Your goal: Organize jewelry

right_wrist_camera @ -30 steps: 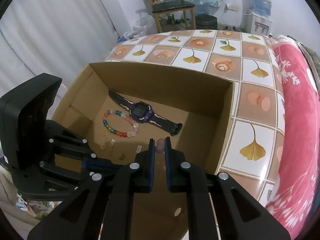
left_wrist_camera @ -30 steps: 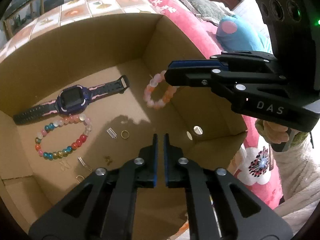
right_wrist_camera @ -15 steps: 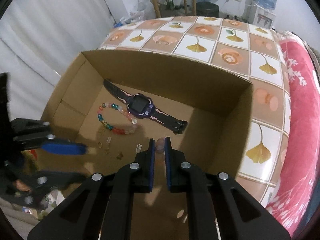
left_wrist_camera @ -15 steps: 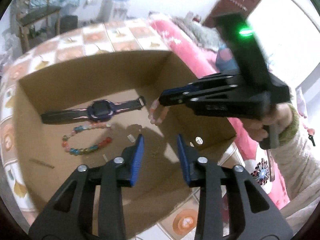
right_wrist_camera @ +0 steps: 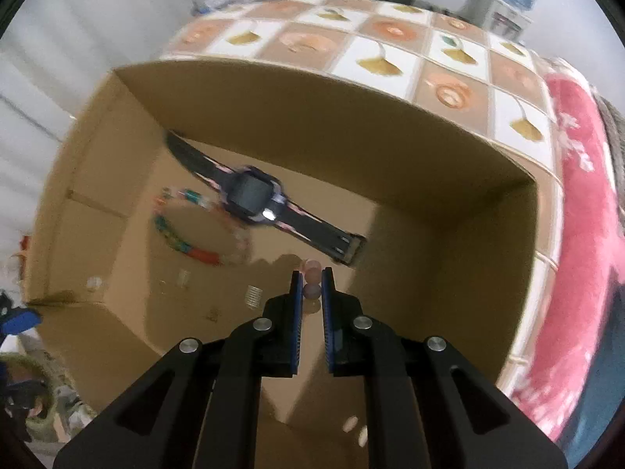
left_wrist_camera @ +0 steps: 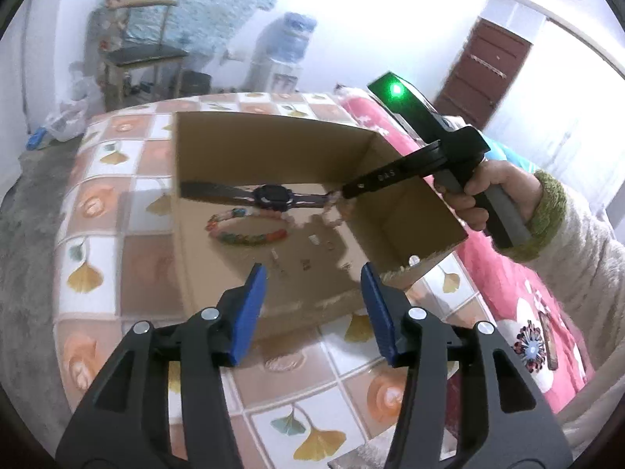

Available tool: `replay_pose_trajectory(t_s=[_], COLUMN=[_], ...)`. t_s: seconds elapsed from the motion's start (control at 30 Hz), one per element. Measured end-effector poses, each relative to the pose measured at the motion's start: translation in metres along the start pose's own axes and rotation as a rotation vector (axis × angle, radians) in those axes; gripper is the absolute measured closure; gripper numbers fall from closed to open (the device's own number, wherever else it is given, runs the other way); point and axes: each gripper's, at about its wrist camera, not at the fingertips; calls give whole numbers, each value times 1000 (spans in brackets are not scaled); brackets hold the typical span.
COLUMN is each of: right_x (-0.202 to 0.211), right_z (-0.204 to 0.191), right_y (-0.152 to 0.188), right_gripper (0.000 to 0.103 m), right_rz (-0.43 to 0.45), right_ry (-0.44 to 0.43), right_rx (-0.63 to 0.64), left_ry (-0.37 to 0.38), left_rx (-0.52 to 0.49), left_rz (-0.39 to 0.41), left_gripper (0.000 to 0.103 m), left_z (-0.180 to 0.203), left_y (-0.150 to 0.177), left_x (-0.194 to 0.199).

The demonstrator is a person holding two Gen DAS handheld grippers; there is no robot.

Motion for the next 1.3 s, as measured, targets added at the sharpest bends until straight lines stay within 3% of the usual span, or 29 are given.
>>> replay_pose_trajectory(t_s=[0.2, 0.27, 0.33, 0.5, 0.57, 0.67, 0.77, 1.03, 1.3], right_x=[0, 6, 17, 70, 91, 107, 107, 86, 85], right_z=[7, 8, 9, 6, 1, -12, -24, -36, -51], right_y=[10, 14, 20, 62, 95, 140, 179, 237, 253], right_gripper=[92, 79, 74, 69, 55, 42, 33, 23, 12], right_rz=[-52, -42, -4, 204, 326, 487, 578, 554, 572], right_ry=[5, -2, -13, -104, -148, -147, -115, -83, 26], right_rx=[-61, -77, -95, -155, -174, -212, -253, -335, -331], left_ry=[-66, -57, -74, -133, -164, -228, -294, -437, -582], left_rx=[-18, -12, -16, -36, -41, -38, -23, 51, 73], left_rz=[78, 88, 102, 152, 177, 197, 193, 224, 195], left_gripper=[41, 38, 35, 21, 18, 13, 12, 8, 9], left_z=[4, 3, 6, 14, 17, 20, 24, 38, 64], left_y=[16, 19, 22, 28, 29, 28, 25, 28, 28], left_x=[21, 27, 32, 47, 51, 53, 53, 61, 51])
Point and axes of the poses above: each gripper's, at about its wrist camera, not at the fingertips, and x roughly against the way its jaws point, z to its right, y to its underside, and after that the axes turned 9 degrees about -z, right-handed
